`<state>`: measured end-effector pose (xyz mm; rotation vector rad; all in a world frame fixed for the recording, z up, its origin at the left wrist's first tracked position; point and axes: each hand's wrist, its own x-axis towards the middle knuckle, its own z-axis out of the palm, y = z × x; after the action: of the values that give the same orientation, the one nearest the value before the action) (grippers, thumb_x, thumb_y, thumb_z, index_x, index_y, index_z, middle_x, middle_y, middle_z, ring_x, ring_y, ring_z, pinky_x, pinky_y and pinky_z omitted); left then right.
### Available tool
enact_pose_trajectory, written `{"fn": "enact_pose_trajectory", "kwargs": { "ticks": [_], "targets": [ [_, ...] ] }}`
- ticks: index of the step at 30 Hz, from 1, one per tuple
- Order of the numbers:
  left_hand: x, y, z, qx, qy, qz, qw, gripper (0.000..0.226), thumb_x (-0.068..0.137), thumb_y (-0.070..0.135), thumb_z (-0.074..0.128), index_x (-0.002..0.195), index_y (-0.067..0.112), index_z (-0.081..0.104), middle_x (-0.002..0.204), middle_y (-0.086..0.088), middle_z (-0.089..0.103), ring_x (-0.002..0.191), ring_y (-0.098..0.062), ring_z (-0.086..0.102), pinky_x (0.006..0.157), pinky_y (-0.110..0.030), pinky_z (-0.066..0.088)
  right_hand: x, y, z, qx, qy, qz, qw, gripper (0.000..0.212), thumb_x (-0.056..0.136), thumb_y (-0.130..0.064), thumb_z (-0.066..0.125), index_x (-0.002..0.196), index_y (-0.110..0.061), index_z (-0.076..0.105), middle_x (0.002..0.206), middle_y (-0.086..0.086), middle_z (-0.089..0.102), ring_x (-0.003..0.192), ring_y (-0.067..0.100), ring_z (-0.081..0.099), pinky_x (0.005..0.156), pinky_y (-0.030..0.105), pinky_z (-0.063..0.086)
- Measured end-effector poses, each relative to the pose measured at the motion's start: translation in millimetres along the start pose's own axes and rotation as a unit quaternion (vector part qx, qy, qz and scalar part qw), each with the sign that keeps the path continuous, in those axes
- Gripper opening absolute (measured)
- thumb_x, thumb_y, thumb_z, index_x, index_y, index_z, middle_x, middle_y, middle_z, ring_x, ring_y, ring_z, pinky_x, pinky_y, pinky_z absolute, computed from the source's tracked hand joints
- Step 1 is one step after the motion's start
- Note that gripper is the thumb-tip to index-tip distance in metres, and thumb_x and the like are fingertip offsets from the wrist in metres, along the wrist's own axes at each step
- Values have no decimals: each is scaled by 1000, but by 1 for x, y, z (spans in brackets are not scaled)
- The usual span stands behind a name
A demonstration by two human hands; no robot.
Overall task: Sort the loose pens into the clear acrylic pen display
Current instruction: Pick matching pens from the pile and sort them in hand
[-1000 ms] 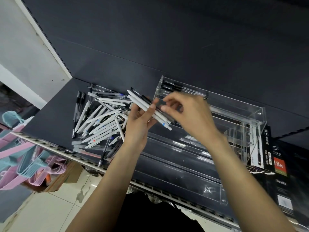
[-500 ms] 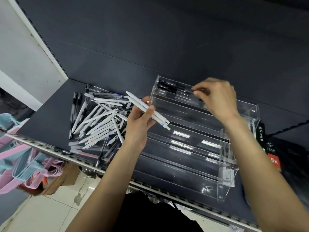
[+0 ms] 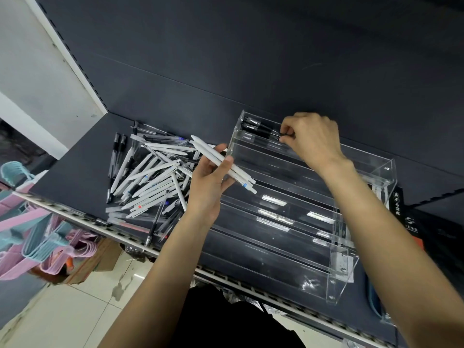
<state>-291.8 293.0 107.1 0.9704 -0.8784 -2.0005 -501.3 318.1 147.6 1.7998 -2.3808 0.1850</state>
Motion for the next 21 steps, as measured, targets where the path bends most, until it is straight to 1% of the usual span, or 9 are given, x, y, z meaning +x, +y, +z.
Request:
{"fn": "enact_pose_trajectory", "kwargs": {
  "ticks": [3, 6, 9, 11, 13, 14, 16, 18, 21],
  "targets": [
    [0, 0, 1, 3, 1, -4, 1000, 22, 93, 8, 55, 111, 21, 59, 109, -5, 60, 91, -8, 63, 75, -23, 54, 0, -1, 1, -7, 3, 6, 1000, 16, 87, -32, 65, 90, -17, 66, 91, 2, 65, 82, 28, 62, 62, 28, 36],
    [0, 1, 2, 6, 1, -5, 1000, 22, 93, 8, 56, 111, 21, 60, 107, -5, 59, 89, -7, 63, 73, -21, 54, 1, -2, 1, -10, 1, 12, 1000, 15, 87, -32, 65, 88, -17, 67, 90, 2, 65, 81, 29, 62, 61, 28, 35],
    [1, 2, 4, 9, 7, -4, 1000, 24, 93, 9, 57, 114, 20, 59, 102, -2, 59, 85, -6, 62, 70, -20, 53, -1, -3, -2, -2, 3, 15, 1000, 16, 87, -32, 64, 90, -17, 67, 91, 1, 66, 82, 27, 62, 63, 28, 36],
    [1, 2, 5, 9, 9, 1, 1000, 26, 92, 9, 58, 117, 20, 59, 100, 0, 59, 86, -6, 62, 71, -20, 54, -8, -5, -8, 47, 31, 21, 998, 15, 87, -33, 64, 90, -19, 68, 89, -2, 66, 80, 21, 61, 64, 26, 38],
    [1, 1, 7, 10, 8, 7, 1000, 29, 92, 10, 58, 119, 19, 59, 98, 1, 60, 89, -7, 62, 74, -22, 54, -21, -14, -18, 148, 63, 22, 987, 13, 86, -34, 65, 87, -22, 69, 84, -6, 66, 74, 12, 59, 64, 26, 43],
    [0, 1, 7, 10, 7, 11, 1000, 30, 92, 10, 58, 121, 18, 58, 95, 2, 60, 89, -7, 62, 75, -23, 54, -28, -21, -23, 201, 67, 17, 977, 11, 85, -34, 66, 86, -24, 70, 81, -8, 66, 72, 9, 59, 65, 27, 47],
    [-1, 0, 9, 3, 3, 19, 1000, 30, 93, 9, 57, 122, 17, 57, 89, 3, 60, 85, -6, 63, 74, -23, 55, -43, -39, -26, 267, 33, 3, 963, 11, 82, -36, 69, 87, -26, 70, 79, -11, 67, 72, 5, 61, 68, 31, 52],
    [-3, -1, 12, -7, -10, 24, 1000, 29, 93, 9, 56, 120, 18, 57, 85, 4, 63, 82, -7, 65, 71, -22, 54, -56, -54, -22, 298, -15, -1, 955, 15, 81, -37, 70, 91, -27, 69, 79, -15, 66, 72, 2, 62, 68, 30, 53],
    [-7, -5, 15, -4, -41, 27, 999, 29, 94, 9, 54, 120, 19, 57, 90, 0, 68, 87, -12, 67, 76, -24, 54, -66, -63, -14, 340, -42, 20, 939, 17, 80, -33, 73, 94, -26, 67, 80, -16, 66, 74, 1, 63, 70, 25, 53]
  ]
}}
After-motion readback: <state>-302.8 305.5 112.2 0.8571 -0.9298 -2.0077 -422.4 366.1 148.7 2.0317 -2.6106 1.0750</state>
